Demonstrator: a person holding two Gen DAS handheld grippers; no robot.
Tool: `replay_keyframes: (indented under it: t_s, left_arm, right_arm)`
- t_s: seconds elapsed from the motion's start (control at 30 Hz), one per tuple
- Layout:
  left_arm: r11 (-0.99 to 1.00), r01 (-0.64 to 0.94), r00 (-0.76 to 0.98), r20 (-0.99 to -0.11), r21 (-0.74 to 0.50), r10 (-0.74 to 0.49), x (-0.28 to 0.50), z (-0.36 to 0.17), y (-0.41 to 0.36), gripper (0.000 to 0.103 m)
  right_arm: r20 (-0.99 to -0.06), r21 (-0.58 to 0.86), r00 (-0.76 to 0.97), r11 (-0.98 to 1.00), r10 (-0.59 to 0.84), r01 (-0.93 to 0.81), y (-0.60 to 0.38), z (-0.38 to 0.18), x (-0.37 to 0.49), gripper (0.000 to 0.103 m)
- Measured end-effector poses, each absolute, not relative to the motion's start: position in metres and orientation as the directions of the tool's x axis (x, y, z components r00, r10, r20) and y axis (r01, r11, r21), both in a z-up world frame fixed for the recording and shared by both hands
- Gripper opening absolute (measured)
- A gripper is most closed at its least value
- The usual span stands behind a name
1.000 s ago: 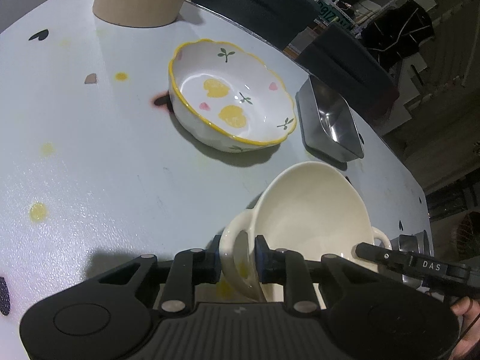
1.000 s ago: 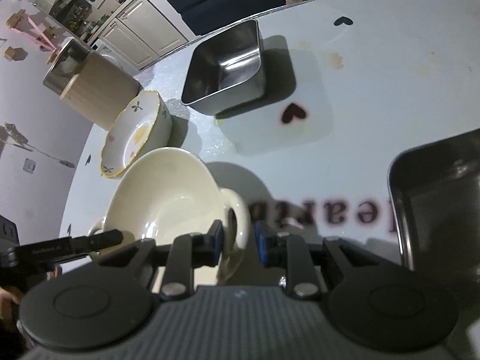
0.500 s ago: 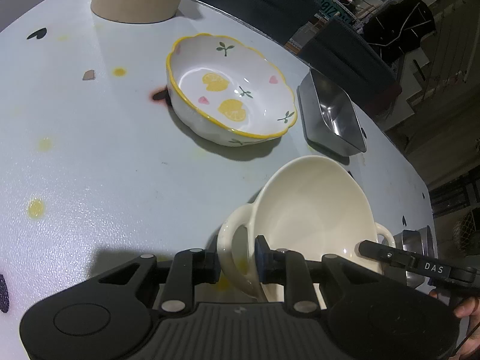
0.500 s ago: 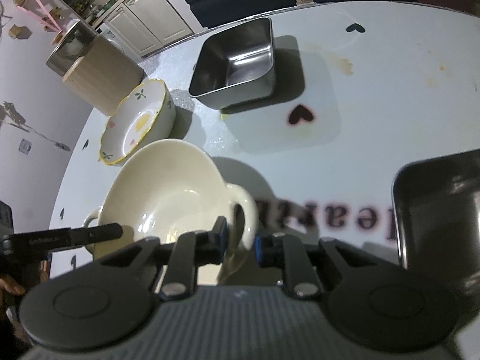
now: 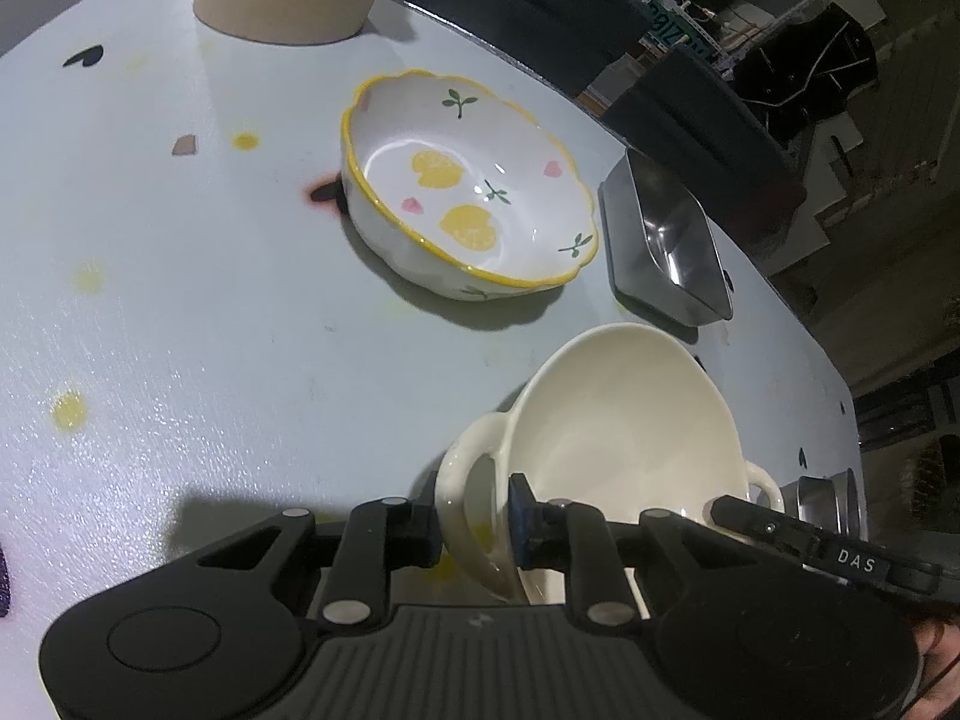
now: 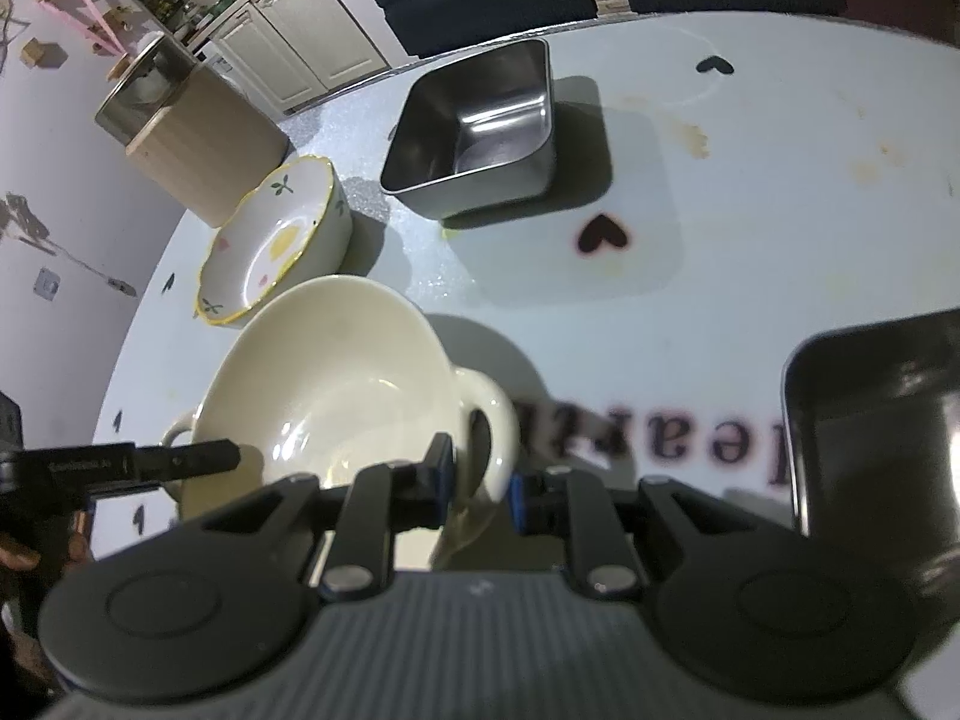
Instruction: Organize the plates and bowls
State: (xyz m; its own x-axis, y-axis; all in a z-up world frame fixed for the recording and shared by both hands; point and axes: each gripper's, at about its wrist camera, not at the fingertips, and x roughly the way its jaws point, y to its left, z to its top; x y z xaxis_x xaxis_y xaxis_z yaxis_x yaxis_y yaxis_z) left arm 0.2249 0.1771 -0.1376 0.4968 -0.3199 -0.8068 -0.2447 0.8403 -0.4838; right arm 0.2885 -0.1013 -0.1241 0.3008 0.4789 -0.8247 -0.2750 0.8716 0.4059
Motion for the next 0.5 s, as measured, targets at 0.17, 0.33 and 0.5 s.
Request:
replay_keyframes:
  t_s: [0.17,0.33,0.5]
  left_arm:
    - [0.844,-0.233,0.513,-0.798,-0.484,-0.316,0.224,-0.13,0.175,0.023]
    - [0.852,-0.226,0.529,-0.794,-0.472,-0.299,0.219,-0.118,0.171,0.023]
    - [0.864,-0.198,0.553,-0.781,-0.462,-0.291,0.207,-0.101,0.159,0.023]
  right_arm:
    - [-0.819,0.394,0.324,0.875,0.474,-0.282,-0.103,-0.118,0.285,0.023]
    - [-0.808,0.377,0.355,0.876,0.47,-0.302,-0.105,-0.106,0.277,0.023]
    - [-0.793,0.38,0.378,0.873,0.478,-0.305,-0.115,-0.092,0.265,0.023]
